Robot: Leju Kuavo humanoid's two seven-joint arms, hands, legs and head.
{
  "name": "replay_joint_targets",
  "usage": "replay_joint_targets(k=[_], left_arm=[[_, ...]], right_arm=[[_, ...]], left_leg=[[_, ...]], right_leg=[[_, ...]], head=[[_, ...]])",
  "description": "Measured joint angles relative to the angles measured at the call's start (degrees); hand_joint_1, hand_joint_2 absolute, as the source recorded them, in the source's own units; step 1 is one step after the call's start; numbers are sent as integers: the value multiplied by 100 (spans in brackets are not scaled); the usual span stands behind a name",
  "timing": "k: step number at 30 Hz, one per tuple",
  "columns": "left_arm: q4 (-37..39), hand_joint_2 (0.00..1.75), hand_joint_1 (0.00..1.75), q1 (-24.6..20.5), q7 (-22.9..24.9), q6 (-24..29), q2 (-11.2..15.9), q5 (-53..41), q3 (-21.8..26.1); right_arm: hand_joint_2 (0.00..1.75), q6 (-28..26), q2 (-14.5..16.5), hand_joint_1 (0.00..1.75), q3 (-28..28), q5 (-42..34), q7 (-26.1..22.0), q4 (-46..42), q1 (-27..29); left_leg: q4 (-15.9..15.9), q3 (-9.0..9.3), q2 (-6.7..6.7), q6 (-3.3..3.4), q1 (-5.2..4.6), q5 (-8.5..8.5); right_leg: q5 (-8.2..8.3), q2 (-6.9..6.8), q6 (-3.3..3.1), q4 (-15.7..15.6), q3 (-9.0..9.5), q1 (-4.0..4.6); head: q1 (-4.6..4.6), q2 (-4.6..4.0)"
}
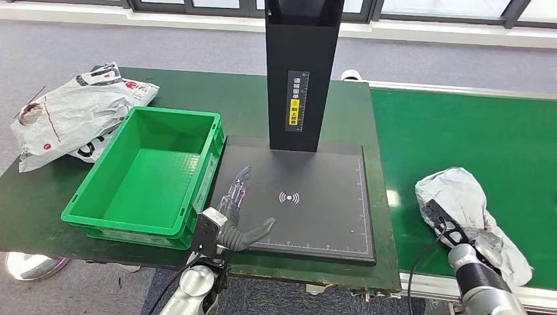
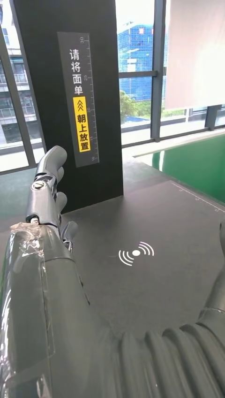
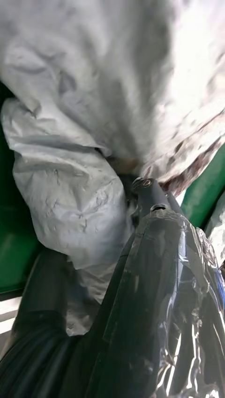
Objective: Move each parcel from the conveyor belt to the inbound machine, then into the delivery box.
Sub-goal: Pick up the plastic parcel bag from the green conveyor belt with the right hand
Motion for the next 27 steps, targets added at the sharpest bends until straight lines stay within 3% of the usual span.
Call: replay_joint_targets(k=[5, 8, 10, 14, 17, 21, 27], left_arm=[[12, 175, 0, -14, -7, 30, 0, 16, 0], [49, 175, 0, -63, -25, 40, 0, 34, 0], [77, 175, 0, -97, -36, 61, 2, 42, 0], [86, 175, 0, -116, -80, 157, 20, 55, 14], [29, 175, 0, -78, -109, 236, 25, 48, 39], [-123, 175, 0, 110, -155, 313, 26, 10, 103], [-252, 175, 0, 221, -166, 345, 25, -19, 157]], right_arm=[[175, 50, 56, 175, -39, 19, -192, 10, -52], [175, 234, 107, 175, -92, -100, -640, 21, -107], [175, 434, 132, 175, -145, -313, -1228, 22, -129], [175, 1082, 263, 175, -313, -1261, -2975, -75, -166], [175, 1539, 455, 175, -385, -2237, -3699, -406, -98], [175, 1857, 693, 175, -382, -3754, -3778, -1346, 38], [175, 1776, 864, 175, -308, -4468, -3701, -2275, 181]], left_leg=[[-1, 1, 2, -2, 6, -1], [-1, 1, 6, -3, 12, -1], [-2, -1, 15, -8, 13, -5], [-4, -32, 100, -30, 13, -33], [-4, -16, 111, -28, 11, -17], [-4, -40, 46, -38, 11, 22], [-8, -50, 33, -42, 11, 16]], right_leg=[[0, 1, -3, 1, 2, 8], [-1, 4, -5, 1, 2, 13], [2, 13, -9, 1, 2, 14], [17, 106, -25, 5, -9, 15], [21, 111, -29, 15, -34, 13], [27, 57, -32, 31, -73, 12], [16, 47, -37, 31, -78, 12]], head=[[0, 0], [0, 0], [2, 0], [3, 0], [1, 0], [0, 0], [0, 0]])
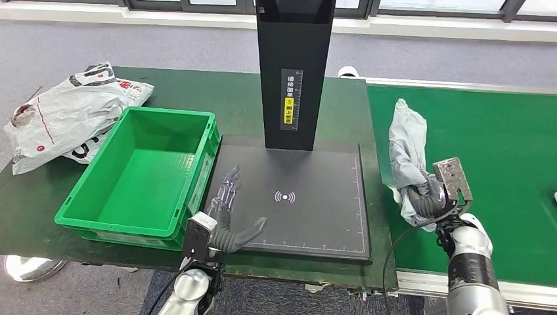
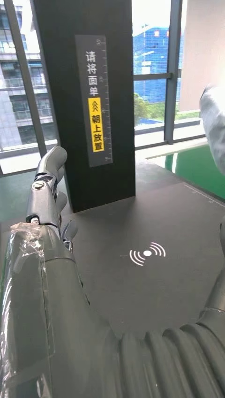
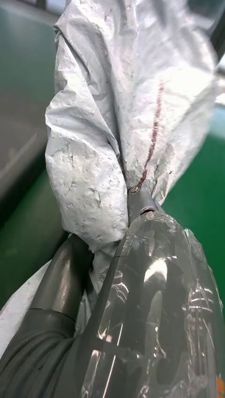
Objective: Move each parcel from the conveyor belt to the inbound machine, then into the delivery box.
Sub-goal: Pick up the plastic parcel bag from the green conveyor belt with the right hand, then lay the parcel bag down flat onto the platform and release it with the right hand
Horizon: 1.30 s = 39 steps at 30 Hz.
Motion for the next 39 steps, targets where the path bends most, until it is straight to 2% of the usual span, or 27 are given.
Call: replay_joint_targets(k=[5, 9, 12, 16, 21, 26, 33, 39], left_arm=[[-64, 175, 0, 65, -21, 48, -7, -67, 24], [-56, 175, 0, 64, -40, 53, -39, -102, 26], [-53, 175, 0, 63, -58, 54, -56, -109, 27], [-69, 175, 0, 47, -62, 54, -78, -133, 27], [-255, 175, 0, 38, -3, 92, -103, -166, 27], [-496, 175, 0, 52, 9, 182, -108, -131, 28], [-769, 175, 0, 83, -103, 416, -104, 106, 114], [-790, 175, 0, 77, -165, 462, -76, 295, 123]], right_arm=[[175, -526, 93, 175, 266, -1177, 303, -872, 102], [175, -772, 140, 175, 629, -1743, 428, -1610, 172], [175, -1023, 185, 175, 985, -1686, 500, -2133, 262], [175, -1408, 248, 175, 1664, -1124, 743, -2372, 168], [175, -1702, 516, 175, 2750, -467, 913, -1673, -435], [175, -1697, 829, 175, 3628, -233, 851, -789, -795], [175, -1265, 1112, 175, 4638, -83, 809, 33, -933], [175, -829, 1121, 175, 5528, 90, 799, 314, -882]], left_leg=[[0, -7, 1, 0, -1, 0], [0, -7, 2, 0, -1, 0], [0, -8, 1, 0, -1, 1], [-2, -13, 4, -2, -1, 1], [-3, -11, 20, -11, 1, 8], [-4, -16, -1, -19, 4, 16], [-4, -19, -1, -22, 4, 15], [-4, -22, 1, -22, 3, 15]], right_leg=[[0, -1, 1, 0, -8, -1], [0, 0, 0, 0, -10, -1], [0, 1, 0, 2, -10, 0], [0, 6, -1, 9, -17, 0], [6, 17, -9, 16, -28, 1], [3, -4, -13, 24, -29, 3], [0, -2, -16, 24, -36, 3], [0, -1, -16, 21, -44, 2]], head=[[0, 0], [0, 0], [0, 0], [1, 0], [-1, 0], [0, 0], [0, 0], [0, 0]])
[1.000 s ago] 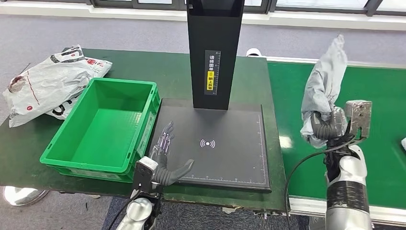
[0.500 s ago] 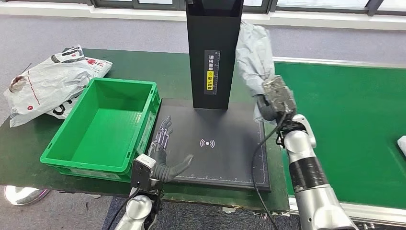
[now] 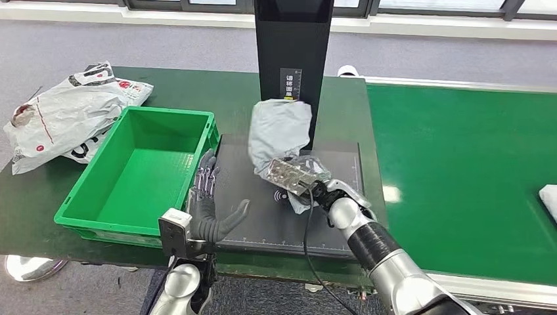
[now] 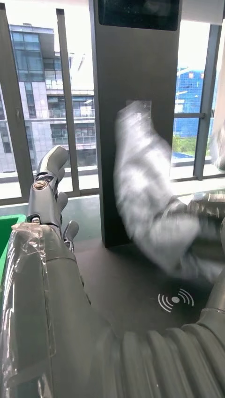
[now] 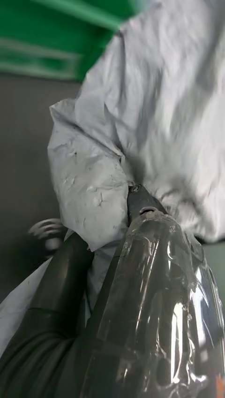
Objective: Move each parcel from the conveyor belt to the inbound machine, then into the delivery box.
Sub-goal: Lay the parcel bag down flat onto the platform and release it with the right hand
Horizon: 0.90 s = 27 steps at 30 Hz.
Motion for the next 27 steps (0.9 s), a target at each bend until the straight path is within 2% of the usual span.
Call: replay_joint_targets(k=[9, 10, 13, 14, 17, 22, 27], left_arm=[[79, 175, 0, -45, -11, 0, 24, 54, 0], [86, 175, 0, -48, -11, 0, 26, 58, 0], [118, 175, 0, -75, -11, 0, 34, 63, 0], [132, 175, 0, -89, -11, 0, 39, 67, 0], [163, 175, 0, -126, -12, 0, 57, 75, 0], [183, 175, 0, -143, -22, 2, 97, 77, 4], [158, 175, 0, -121, -44, 37, 121, -1, 61]], right_arm=[[175, 221, -203, 175, 859, 230, 80, 104, 23], [175, 238, -225, 142, 915, 251, 93, 107, 23], [175, 280, -324, 28, 1103, 398, 149, 107, 19], [175, 276, -368, 17, 1161, 464, 167, 105, 13], [175, 249, -497, 0, 1291, 632, 219, 98, -32], [175, 66, -710, 0, 1405, 765, 320, 48, -127], [175, -654, -935, 0, 1249, 806, 752, -209, -123]], left_leg=[[1, 0, 2, 0, -1, 0], [1, 0, 2, 0, -1, 0], [1, 0, 1, 0, -1, 0], [1, 0, 0, 0, -1, 0], [1, 0, 1, 0, -1, 0], [2, 0, 0, 0, -1, 1], [3, 0, 1, 0, -1, 1]], right_leg=[[1, 2, 0, -1, -1, -1], [1, 2, 0, -1, -1, -1], [1, 1, 0, -1, -1, -1], [1, 1, 0, -1, -1, -1], [1, 1, 1, -1, 0, -1], [5, 1, 1, -1, 1, -1], [9, 2, 0, -1, 1, -1]], head=[[0, 0], [0, 0], [0, 0], [0, 0], [0, 0], [0, 0], [0, 0]])
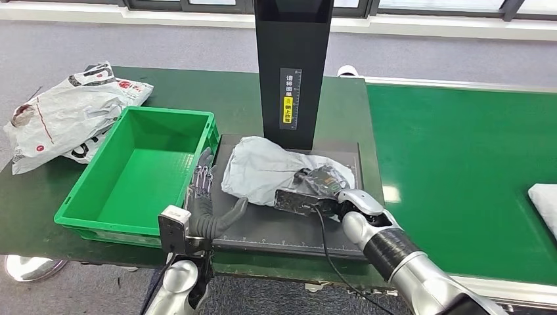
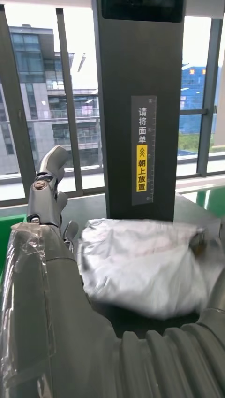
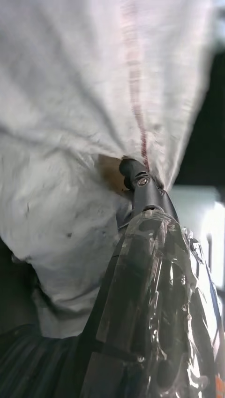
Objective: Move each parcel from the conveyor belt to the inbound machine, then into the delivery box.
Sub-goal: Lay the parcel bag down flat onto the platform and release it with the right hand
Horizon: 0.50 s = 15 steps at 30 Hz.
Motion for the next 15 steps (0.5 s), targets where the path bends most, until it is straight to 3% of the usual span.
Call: replay_joint_targets(k=[2, 6, 9, 12, 15], left_arm=[[-32, 175, 0, 22, -3, 13, 2, -42, 31], [-81, 175, 0, 63, -1, 16, 2, -85, 85], [-80, 175, 0, 62, -5, -12, 2, -105, 94], [-17, 175, 0, 7, -50, -65, 2, -98, 95], [60, 175, 0, -49, -102, -81, 2, -56, 95]], right_arm=[[175, -253, -64, 0, -228, -4, 128, -130, 0], [0, -467, -167, 0, -777, -158, 118, -368, 6], [0, -37, -199, 0, -1254, -961, -447, -567, 90], [0, 1132, -217, 0, -1752, -2463, -1137, -710, 250], [0, 1919, -215, 0, -2261, -3612, -1320, -692, 294]], left_leg=[[0, 0, 0, 0, 0, 0], [0, 0, -1, 0, 0, 0], [0, 0, 0, 0, 0, -1], [0, -2, -1, 0, 0, -1], [0, -3, -1, 0, 0, -1]], right_leg=[[0, 0, 0, 0, 0, 0], [0, 0, 0, 0, -1, 0], [0, 2, -1, -1, -4, 1], [0, 2, 0, -1, -5, 0], [0, 1, 0, -1, -3, 0]], head=[[0, 0], [0, 0], [0, 0], [0, 0], [0, 0]])
